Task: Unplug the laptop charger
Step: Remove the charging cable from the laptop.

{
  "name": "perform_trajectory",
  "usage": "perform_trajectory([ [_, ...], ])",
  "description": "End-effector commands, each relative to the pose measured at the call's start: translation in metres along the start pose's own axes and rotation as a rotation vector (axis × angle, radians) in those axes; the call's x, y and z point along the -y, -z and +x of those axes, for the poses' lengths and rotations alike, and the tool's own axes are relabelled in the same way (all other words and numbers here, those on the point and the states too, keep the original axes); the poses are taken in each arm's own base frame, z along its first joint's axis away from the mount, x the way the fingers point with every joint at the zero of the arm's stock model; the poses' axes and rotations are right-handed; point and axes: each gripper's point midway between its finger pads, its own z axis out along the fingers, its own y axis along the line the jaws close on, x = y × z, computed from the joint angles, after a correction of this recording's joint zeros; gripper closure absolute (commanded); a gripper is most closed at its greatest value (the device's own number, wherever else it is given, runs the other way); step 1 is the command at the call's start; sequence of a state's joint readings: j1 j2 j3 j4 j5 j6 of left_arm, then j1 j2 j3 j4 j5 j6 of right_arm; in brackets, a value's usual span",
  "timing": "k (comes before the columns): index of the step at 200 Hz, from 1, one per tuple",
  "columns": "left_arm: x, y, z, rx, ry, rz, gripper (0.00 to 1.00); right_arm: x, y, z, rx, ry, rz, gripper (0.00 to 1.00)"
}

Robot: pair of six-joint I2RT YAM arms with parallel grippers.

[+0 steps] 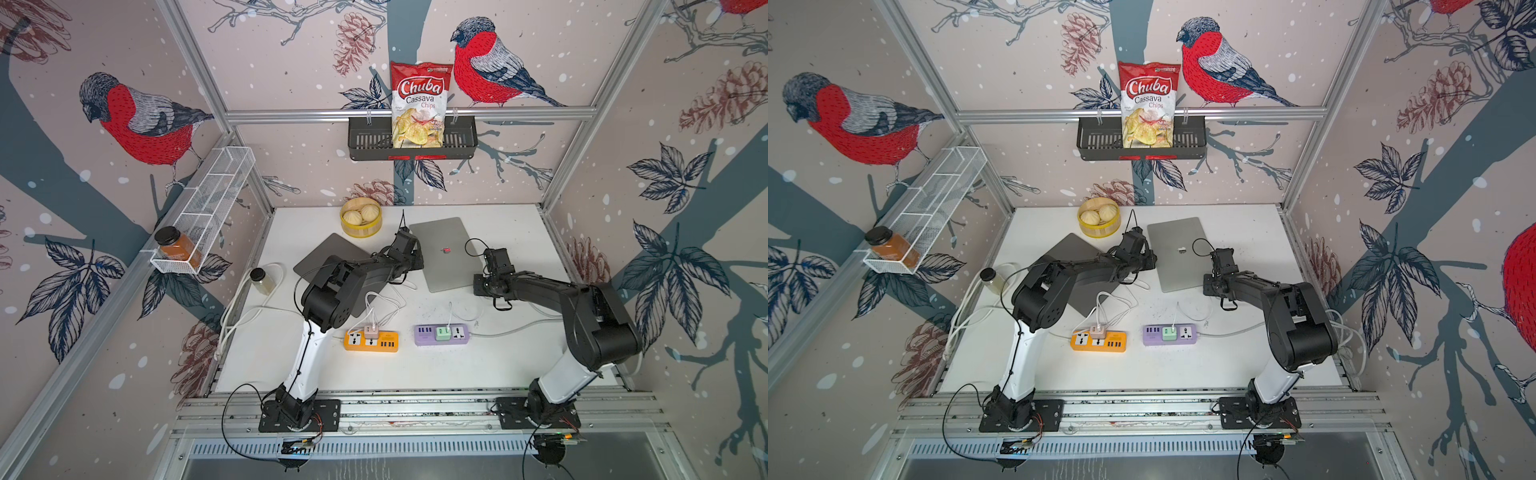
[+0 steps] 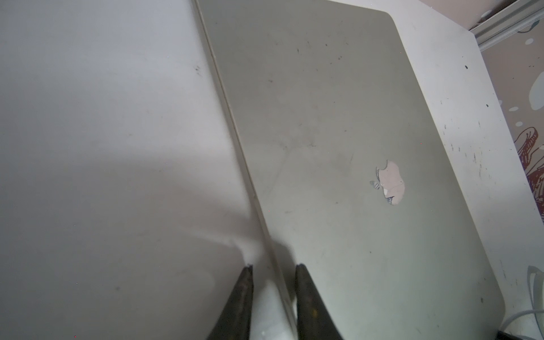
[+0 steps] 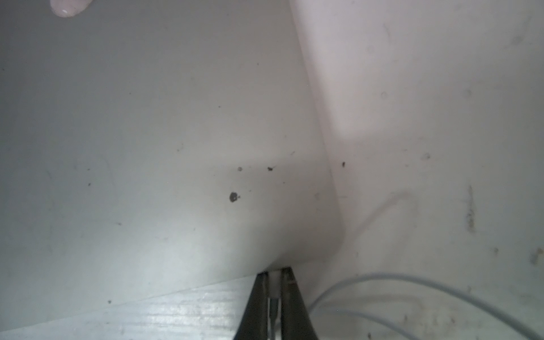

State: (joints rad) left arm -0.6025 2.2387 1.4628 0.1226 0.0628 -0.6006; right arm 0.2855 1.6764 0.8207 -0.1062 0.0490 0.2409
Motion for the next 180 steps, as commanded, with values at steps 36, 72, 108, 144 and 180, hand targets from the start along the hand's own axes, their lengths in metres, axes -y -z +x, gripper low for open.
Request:
perform_trajectory([
  [36, -0.022, -0.001, 0.034, -0.120, -0.005, -0.082, 0.73, 0.005, 0.011, 0.013, -0.029, 0.012, 0.034, 1.00],
  [72, -0.022, 0.000, 0.035, -0.120, -0.004, -0.080, 0.73, 0.014, 0.022, 0.024, -0.058, 0.005, 0.080, 1.00],
  [108, -0.021, 0.002, 0.036, -0.118, 0.002, -0.068, 0.73, 0.043, 0.039, 0.024, -0.045, -0.084, 0.178, 0.98],
  [144, -0.020, 0.004, 0.037, -0.118, 0.003, -0.054, 0.73, 0.085, 0.038, 0.024, -0.086, -0.221, 0.206, 1.00],
  [180, -0.020, 0.006, 0.038, -0.114, -0.003, -0.054, 0.73, 0.088, 0.027, 0.027, -0.106, -0.236, 0.191, 1.00],
])
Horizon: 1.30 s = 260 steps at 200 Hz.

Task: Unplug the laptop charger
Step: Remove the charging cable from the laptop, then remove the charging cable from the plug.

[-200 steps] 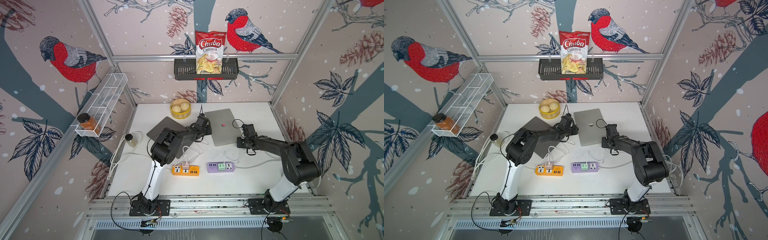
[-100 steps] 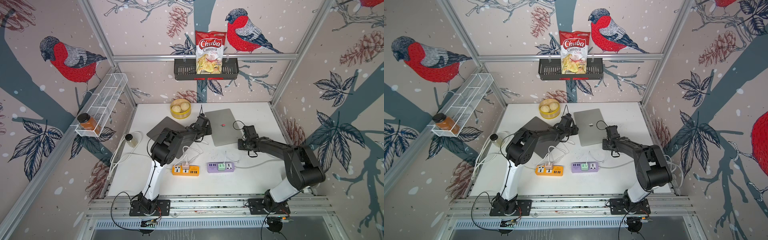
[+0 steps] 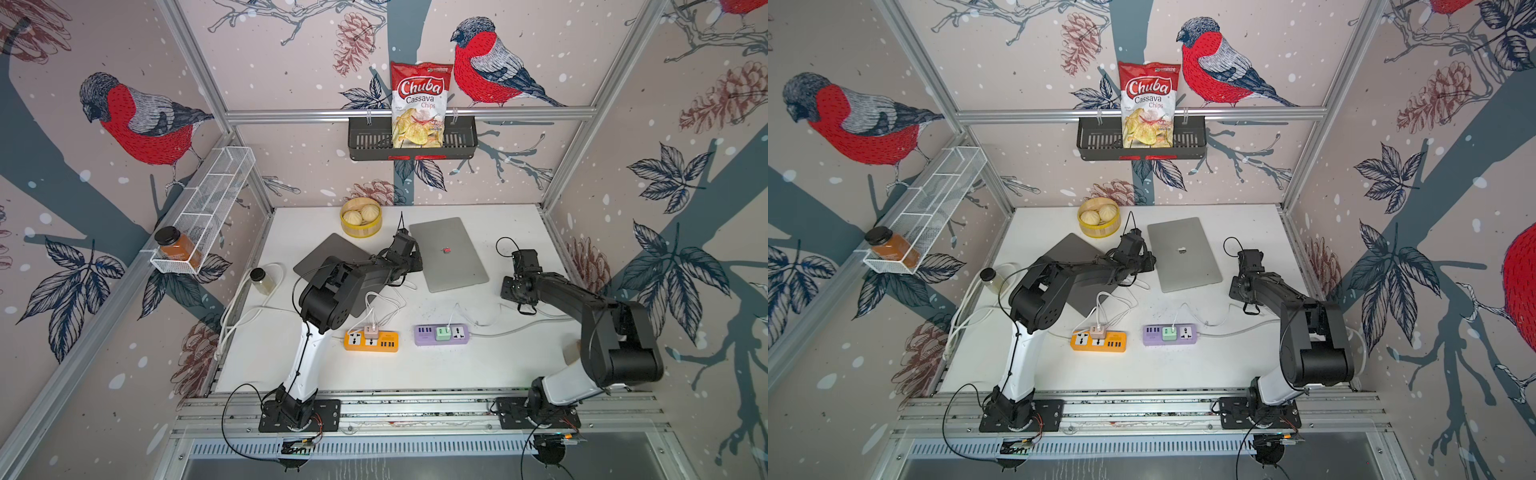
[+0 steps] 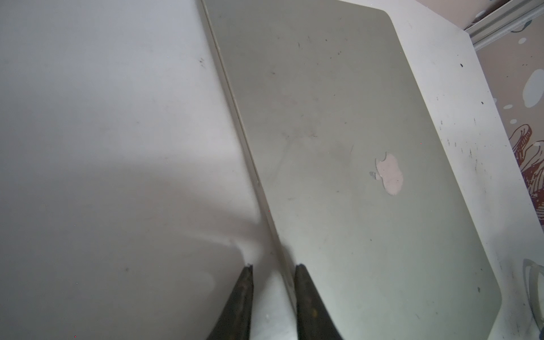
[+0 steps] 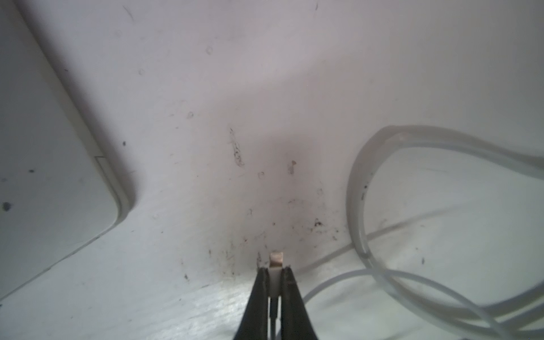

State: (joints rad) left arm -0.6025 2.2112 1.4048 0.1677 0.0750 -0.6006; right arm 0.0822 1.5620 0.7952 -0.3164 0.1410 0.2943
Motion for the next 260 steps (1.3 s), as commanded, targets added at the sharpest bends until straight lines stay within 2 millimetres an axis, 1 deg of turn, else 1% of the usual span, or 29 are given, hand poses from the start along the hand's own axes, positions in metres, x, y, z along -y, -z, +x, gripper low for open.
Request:
perform_trajectory([
  [1, -0.019, 0.001, 0.033, -0.119, -0.002, -0.072, 0.73, -0.004, -0.005, 0.004, -0.026, -0.011, -0.019, 1.00],
  [40, -0.015, 0.006, 0.031, -0.109, -0.023, -0.048, 0.72, -0.006, -0.010, 0.011, -0.028, 0.006, -0.005, 1.00],
  [45, -0.013, 0.007, 0.030, -0.105, -0.027, -0.042, 0.71, -0.006, -0.010, 0.011, -0.023, 0.006, -0.007, 0.97],
  [54, -0.011, 0.008, 0.029, -0.104, -0.035, -0.034, 0.71, -0.007, -0.007, 0.010, -0.010, 0.006, -0.011, 0.89],
  [82, -0.003, 0.013, 0.023, -0.088, -0.060, -0.003, 0.69, -0.009, 0.003, 0.004, 0.035, 0.008, -0.020, 0.80],
  [92, 0.003, 0.017, 0.020, -0.073, -0.071, 0.017, 0.68, -0.010, 0.009, 0.000, 0.053, 0.009, -0.024, 0.78],
  [107, 0.013, 0.023, 0.013, -0.047, -0.093, 0.048, 0.67, -0.013, 0.017, -0.005, 0.076, 0.013, -0.029, 0.71],
  [127, 0.028, 0.034, 0.004, -0.022, -0.140, 0.088, 0.66, -0.016, 0.030, -0.013, 0.115, 0.020, -0.030, 0.65],
  [159, 0.052, 0.059, -0.011, 0.022, -0.199, 0.139, 0.64, -0.020, 0.056, -0.024, 0.178, 0.020, -0.048, 0.62],
  [177, 0.065, 0.076, -0.013, 0.040, -0.211, 0.167, 0.64, -0.033, 0.076, -0.026, 0.223, 0.029, -0.098, 0.60],
  [183, 0.069, 0.081, -0.011, 0.038, -0.217, 0.175, 0.64, -0.039, 0.084, -0.026, 0.238, 0.036, -0.119, 0.60],
  [187, 0.073, 0.084, -0.009, 0.036, -0.220, 0.183, 0.64, -0.043, 0.085, -0.023, 0.237, 0.045, -0.128, 0.59],
  [189, 0.074, 0.086, -0.008, 0.034, -0.221, 0.186, 0.64, -0.045, 0.092, -0.025, 0.257, 0.044, -0.139, 0.59],
  [202, 0.086, 0.096, 0.002, 0.015, -0.236, 0.217, 0.63, -0.057, 0.109, -0.019, 0.286, 0.054, -0.176, 0.59],
  [233, 0.105, 0.116, 0.039, -0.058, -0.266, 0.276, 0.63, -0.085, 0.145, 0.005, 0.351, 0.066, -0.302, 0.58],
  [248, 0.105, 0.126, 0.055, -0.081, -0.261, 0.278, 0.63, -0.094, 0.156, 0.018, 0.381, 0.076, -0.351, 0.58],
  [260, 0.102, 0.133, 0.066, -0.094, -0.242, 0.286, 0.64, -0.098, 0.160, 0.028, 0.387, 0.086, -0.369, 0.58],
])
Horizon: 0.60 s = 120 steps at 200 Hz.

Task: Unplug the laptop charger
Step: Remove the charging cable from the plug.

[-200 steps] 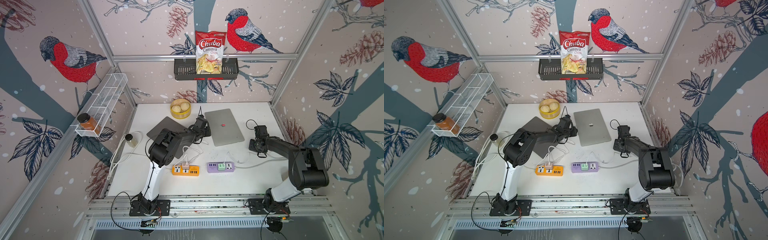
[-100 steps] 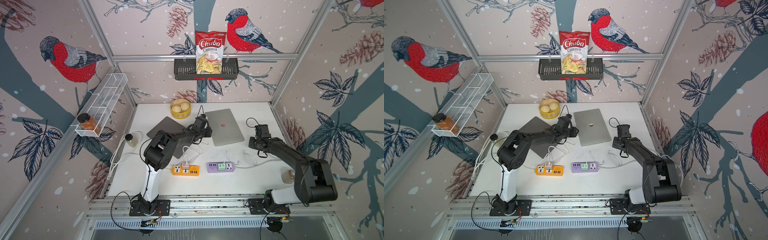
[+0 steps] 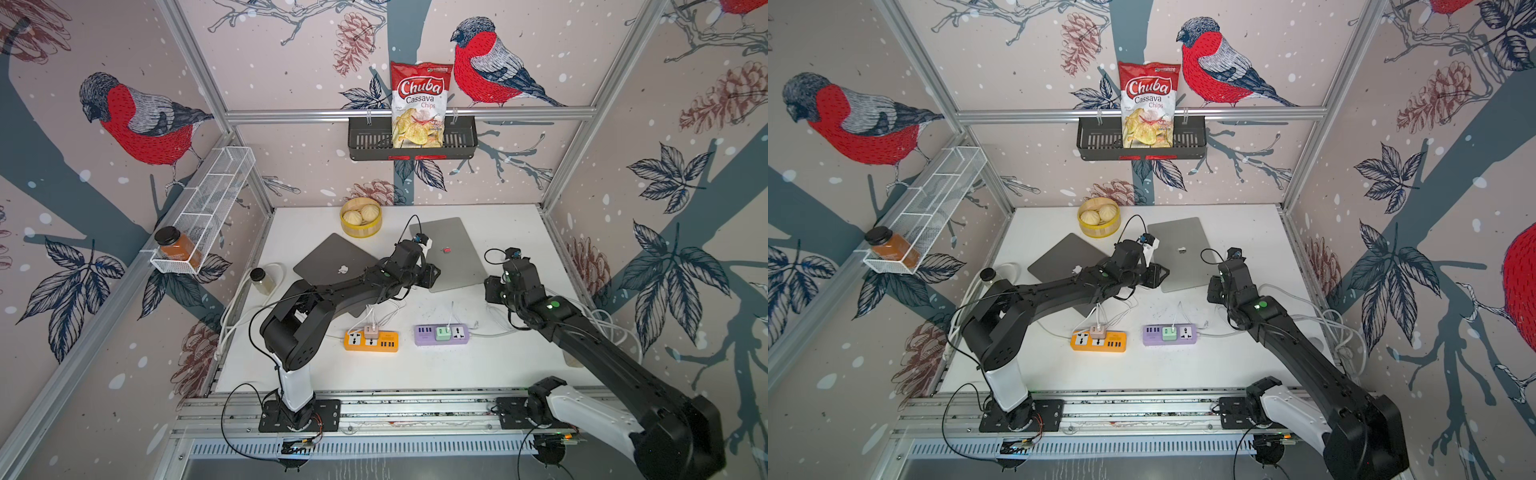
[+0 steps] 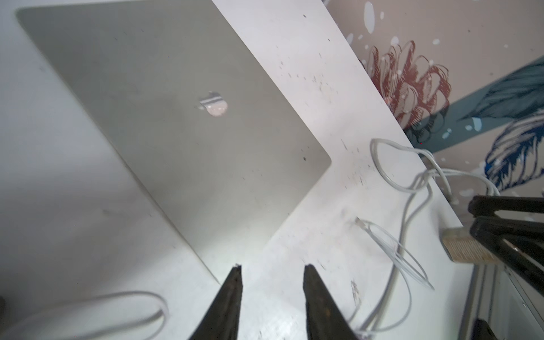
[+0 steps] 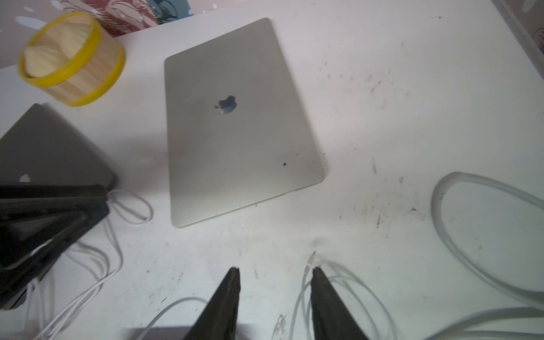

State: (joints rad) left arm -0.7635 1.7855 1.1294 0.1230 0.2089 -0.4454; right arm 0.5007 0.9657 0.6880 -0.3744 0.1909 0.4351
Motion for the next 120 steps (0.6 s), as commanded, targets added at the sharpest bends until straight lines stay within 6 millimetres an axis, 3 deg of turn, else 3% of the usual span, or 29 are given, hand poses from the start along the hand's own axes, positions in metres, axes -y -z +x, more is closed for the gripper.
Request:
perform_trajectory([
  [1, 0.006, 0.011, 0.022, -0.038, 0.034, 0.022, 0.64, -0.006, 0.009, 0.009, 0.023, -0.041, -0.008, 0.58],
  [60, 0.015, 0.039, 0.081, -0.079, 0.096, 0.045, 0.68, -0.041, 0.029, 0.043, 0.069, -0.001, -0.054, 0.61],
  [120, 0.027, 0.064, 0.104, -0.039, 0.140, 0.097, 0.71, -0.071, 0.047, 0.074, 0.105, 0.076, -0.102, 0.62],
])
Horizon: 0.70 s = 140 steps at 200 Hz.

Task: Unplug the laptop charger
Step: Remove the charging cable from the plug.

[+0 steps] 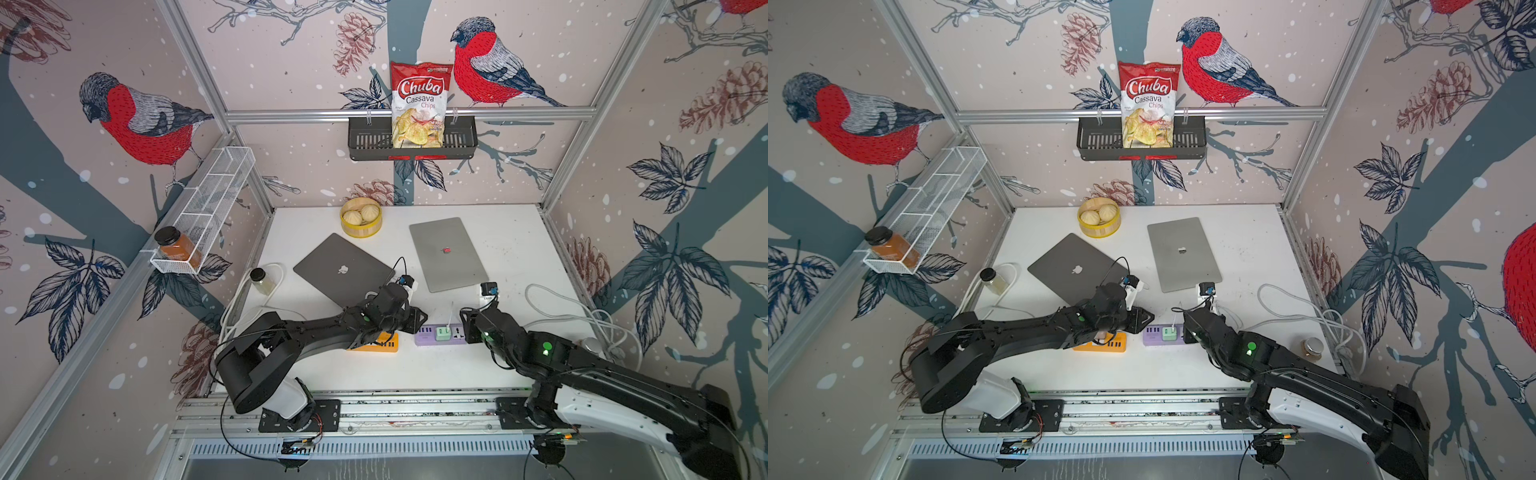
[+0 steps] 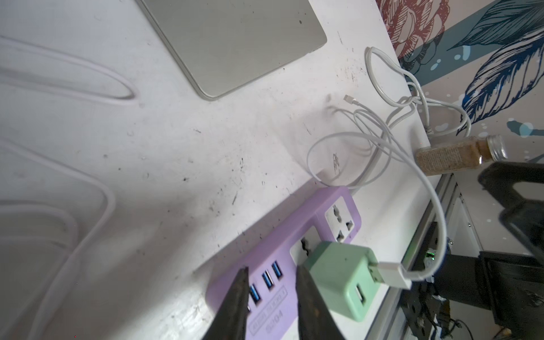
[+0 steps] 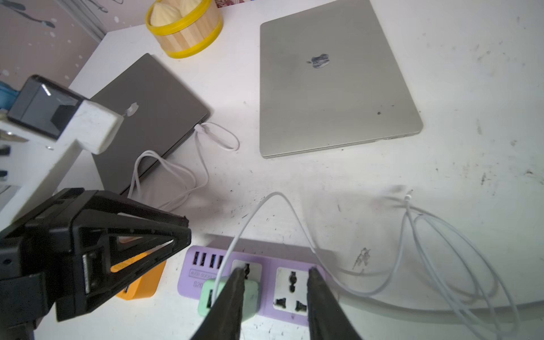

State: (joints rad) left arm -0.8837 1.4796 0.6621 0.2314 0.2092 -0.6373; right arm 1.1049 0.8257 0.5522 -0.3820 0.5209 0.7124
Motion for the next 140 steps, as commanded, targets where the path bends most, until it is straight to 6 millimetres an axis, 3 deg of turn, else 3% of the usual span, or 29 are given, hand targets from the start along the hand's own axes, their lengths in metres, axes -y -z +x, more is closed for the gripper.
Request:
perform_trajectory([
  [1, 0.018, 0.006, -0.009, 0.066, 0.003, 0.055, 0.71, 0.006, 0.004, 0.001, 0.054, -0.017, 0.077, 0.62],
  [56, 0.034, 0.007, 0.004, 0.065, 0.000, 0.056, 0.68, -0.008, 0.010, 0.026, 0.056, -0.011, 0.033, 0.62],
  [140, 0.048, 0.001, 0.022, 0.067, 0.032, 0.098, 0.68, -0.015, 0.008, 0.043, 0.058, 0.020, 0.025, 0.62],
])
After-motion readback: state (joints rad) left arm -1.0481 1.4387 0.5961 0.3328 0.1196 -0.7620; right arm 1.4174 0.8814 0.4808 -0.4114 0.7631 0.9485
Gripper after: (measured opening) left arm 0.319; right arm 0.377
